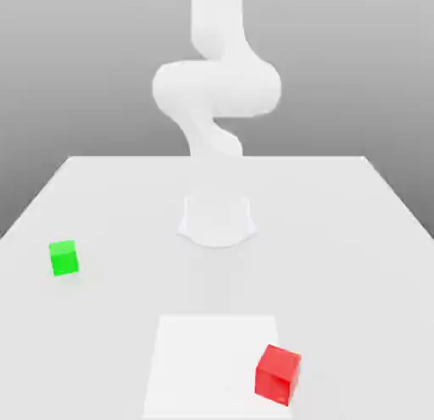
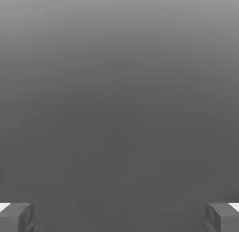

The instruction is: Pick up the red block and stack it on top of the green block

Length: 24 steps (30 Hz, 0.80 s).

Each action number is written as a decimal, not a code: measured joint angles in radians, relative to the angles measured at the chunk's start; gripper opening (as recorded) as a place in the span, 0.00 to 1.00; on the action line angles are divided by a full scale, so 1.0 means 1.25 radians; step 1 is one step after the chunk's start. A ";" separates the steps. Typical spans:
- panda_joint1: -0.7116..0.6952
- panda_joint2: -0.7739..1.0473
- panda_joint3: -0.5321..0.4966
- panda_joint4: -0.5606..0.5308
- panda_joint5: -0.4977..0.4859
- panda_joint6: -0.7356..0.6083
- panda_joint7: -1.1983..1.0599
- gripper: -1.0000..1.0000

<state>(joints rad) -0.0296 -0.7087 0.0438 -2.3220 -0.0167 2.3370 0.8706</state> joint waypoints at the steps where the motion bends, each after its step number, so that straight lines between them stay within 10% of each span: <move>1: -0.009 0.032 0.015 -0.008 -0.006 0.013 0.025 0.50; 24: -0.053 0.691 0.173 -0.168 -0.085 0.290 0.507 0.50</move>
<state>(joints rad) -0.0959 0.1554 0.2605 -2.5315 -0.1234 2.6994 1.5048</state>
